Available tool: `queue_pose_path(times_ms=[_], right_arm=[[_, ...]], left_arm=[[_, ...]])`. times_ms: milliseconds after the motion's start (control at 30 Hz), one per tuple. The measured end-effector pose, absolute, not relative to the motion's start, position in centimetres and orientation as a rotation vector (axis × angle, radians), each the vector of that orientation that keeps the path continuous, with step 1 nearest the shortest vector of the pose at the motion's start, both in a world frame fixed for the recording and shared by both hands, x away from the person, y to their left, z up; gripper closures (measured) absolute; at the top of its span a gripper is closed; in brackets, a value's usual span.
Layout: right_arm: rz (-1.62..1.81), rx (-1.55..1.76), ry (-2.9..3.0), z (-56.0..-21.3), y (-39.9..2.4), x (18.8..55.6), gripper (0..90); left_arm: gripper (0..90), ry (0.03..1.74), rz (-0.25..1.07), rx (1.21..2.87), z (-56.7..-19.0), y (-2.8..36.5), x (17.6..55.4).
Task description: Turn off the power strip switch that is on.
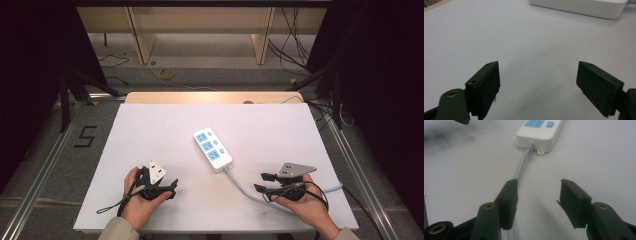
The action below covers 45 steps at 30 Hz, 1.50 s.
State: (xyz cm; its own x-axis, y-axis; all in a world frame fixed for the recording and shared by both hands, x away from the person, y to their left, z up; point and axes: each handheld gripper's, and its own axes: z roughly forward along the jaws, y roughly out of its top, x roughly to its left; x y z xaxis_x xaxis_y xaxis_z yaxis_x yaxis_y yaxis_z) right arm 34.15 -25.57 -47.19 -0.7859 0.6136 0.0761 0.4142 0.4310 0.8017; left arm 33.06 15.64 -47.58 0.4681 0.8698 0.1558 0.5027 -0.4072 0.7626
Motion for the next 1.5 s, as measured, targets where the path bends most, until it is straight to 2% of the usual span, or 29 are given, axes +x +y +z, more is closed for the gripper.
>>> queue_pose_path(times_ms=[367, 400, 467, 1500], right_arm=[[1.205, 0.858, 2.473, -46.8, -25.1, 34.3, 83.8], [1.205, 0.858, 2.473, -46.8, -25.1, 34.3, 83.8], [1.189, 0.855, 2.488, -46.7, -24.6, 34.4, 90.0], [1.058, 0.879, 2.510, -45.2, -20.7, 38.0, 90.0]], left_arm=[[18.9, 1.133, 0.734, 2.070, -47.7, 15.7, 33.3], [18.9, 1.133, 0.734, 2.070, -47.7, 15.7, 33.3], [19.1, 1.133, 0.738, 2.063, -47.6, 15.7, 33.3], [19.1, 1.127, 0.740, 2.049, -47.6, 15.6, 33.4]])
